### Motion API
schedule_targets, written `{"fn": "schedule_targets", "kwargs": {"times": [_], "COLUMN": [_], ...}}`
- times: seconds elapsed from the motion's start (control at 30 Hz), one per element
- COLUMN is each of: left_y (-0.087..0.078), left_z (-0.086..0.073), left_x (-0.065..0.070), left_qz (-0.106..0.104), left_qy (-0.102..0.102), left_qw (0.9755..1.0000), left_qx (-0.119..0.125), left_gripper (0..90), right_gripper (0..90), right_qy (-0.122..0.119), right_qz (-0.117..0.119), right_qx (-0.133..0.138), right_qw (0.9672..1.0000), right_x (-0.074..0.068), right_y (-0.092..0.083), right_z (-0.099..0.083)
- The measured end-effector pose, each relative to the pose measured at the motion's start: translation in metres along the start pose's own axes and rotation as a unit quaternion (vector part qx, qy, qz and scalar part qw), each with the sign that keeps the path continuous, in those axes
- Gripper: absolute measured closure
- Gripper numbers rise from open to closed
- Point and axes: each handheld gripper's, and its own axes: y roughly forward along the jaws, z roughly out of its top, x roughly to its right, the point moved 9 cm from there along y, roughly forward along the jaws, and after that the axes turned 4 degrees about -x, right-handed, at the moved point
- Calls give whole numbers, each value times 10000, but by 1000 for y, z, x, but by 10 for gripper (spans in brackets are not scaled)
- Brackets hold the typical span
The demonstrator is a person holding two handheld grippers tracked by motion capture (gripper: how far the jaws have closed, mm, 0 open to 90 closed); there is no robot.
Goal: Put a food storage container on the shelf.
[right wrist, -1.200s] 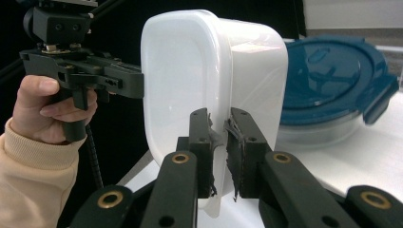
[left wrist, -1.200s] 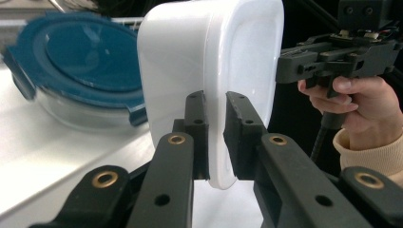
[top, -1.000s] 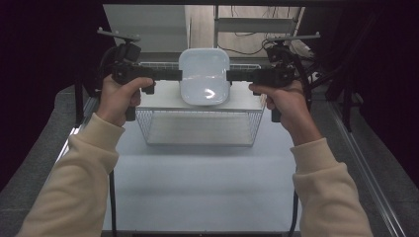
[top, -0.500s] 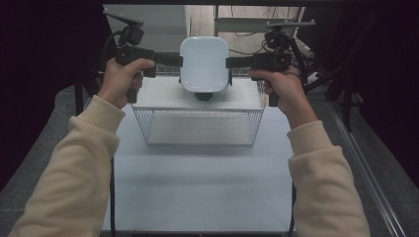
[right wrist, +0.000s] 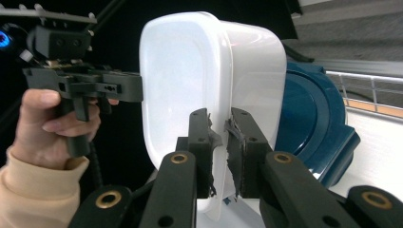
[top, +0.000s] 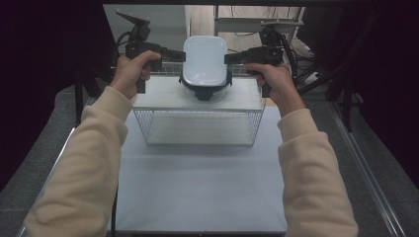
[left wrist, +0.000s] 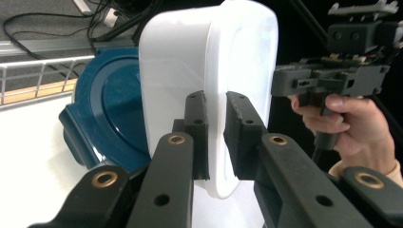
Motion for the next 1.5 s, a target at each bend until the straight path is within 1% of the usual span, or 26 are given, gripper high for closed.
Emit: {"fn": "schedule_targets", "kwargs": {"times": [0.07,0.17,0.3,0.4,0.53,0.57,0.63,0.67,0.73,0.8,0.9,0.93,0.97,1.0,1.03,1.07,1.1,1.17,1.2,1.23,1.27,1.3,1.37,1.43,1.5], "left_y": [2,5,10,12,16,18,21,21,22,22,23,23,23,22,20,18,14,7,3,-1,-4,-7,-13,-18,-23], "left_z": [3,8,13,16,19,19,18,19,19,19,18,17,17,16,15,14,13,9,6,2,-2,-8,-21,-35,-50], "left_x": [-4,-12,-21,-26,-34,-37,-40,-41,-41,-41,-41,-40,-39,-38,-37,-36,-34,-28,-24,-20,-14,-10,-3,1,7], "left_qz": [-101,-241,-325,-382,-391,-366,-259,-287,-333,-344,-331,-310,-272,-253,-173,-25,135,446,520,533,495,460,579,681,680], "left_qy": [-167,-448,-694,-841,-953,-977,-977,-985,-984,-966,-909,-877,-827,-795,-786,-739,-612,-312,-200,-94,-45,44,191,325,435], "left_qw": [9998,9987,9969,9955,9943,9941,9945,9942,9940,9941,9947,9951,9956,9959,9960,9964,9971,9974,9972,9971,9972,9974,9966,9957,9952], "left_qx": [45,96,175,224,290,305,287,320,341,357,346,340,335,354,378,405,423,465,496,530,558,549,549,541,547], "left_gripper": [806,801,785,776,766,764,757,755,755,753,732,716,689,656,602,535,486,437,408,378,356,337,311,304,301], "right_gripper": [780,766,744,738,734,733,727,724,724,724,717,707,666,622,570,513,473,433,415,399,381,374,352,334,319], "right_qy": [115,341,614,853,1073,1086,1148,1153,1198,1197,1148,1105,1050,953,824,686,586,333,212,87,-48,-208,-435,-624,-804], "right_qz": [54,150,205,315,346,337,290,263,338,356,300,277,210,91,-36,-127,-200,-299,-317,-359,-436,-475,-545,-544,-582], "right_qx": [4,43,106,164,233,245,239,228,263,245,262,274,268,301,381,475,561,678,702,724,712,767,800,825,839], "right_qw": [9999,9993,9979,9957,9934,9932,9927,9927,9919,9919,9926,9931,9939,9950,9959,9964,9965,9967,9968,9967,9965,9957,9944,9932,9915], "right_x": [4,10,20,26,33,34,38,40,41,42,40,40,39,39,38,37,35,30,27,24,22,20,15,9,5], "right_y": [2,5,11,15,20,20,22,23,23,23,22,22,22,21,19,17,13,5,1,-3,-7,-12,-21,-29,-36], "right_z": [3,7,13,16,19,20,20,19,20,19,19,19,18,18,18,19,19,17,14,11,8,4,-5,-17,-30]}}
